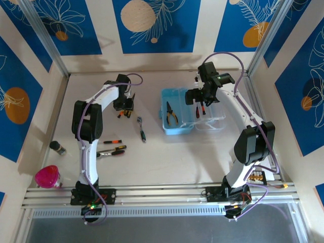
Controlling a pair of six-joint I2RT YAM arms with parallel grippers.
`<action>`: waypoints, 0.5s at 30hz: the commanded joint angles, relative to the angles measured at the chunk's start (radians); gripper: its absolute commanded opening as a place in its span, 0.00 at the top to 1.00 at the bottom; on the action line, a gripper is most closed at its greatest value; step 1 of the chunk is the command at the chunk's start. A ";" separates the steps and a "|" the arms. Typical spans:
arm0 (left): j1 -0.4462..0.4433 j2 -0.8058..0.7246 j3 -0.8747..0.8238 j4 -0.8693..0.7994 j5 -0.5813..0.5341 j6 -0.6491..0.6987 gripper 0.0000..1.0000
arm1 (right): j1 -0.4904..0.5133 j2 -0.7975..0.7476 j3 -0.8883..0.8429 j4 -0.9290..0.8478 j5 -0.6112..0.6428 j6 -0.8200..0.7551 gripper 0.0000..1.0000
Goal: Pack the tool kit
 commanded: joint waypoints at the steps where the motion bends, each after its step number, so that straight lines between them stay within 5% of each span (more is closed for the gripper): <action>1: 0.022 -0.003 -0.045 -0.041 -0.033 0.016 0.57 | 0.009 -0.033 -0.016 0.000 -0.029 0.013 0.01; 15: -0.036 -0.056 -0.077 -0.030 -0.042 0.026 0.57 | 0.016 -0.026 -0.009 0.001 -0.037 0.018 0.01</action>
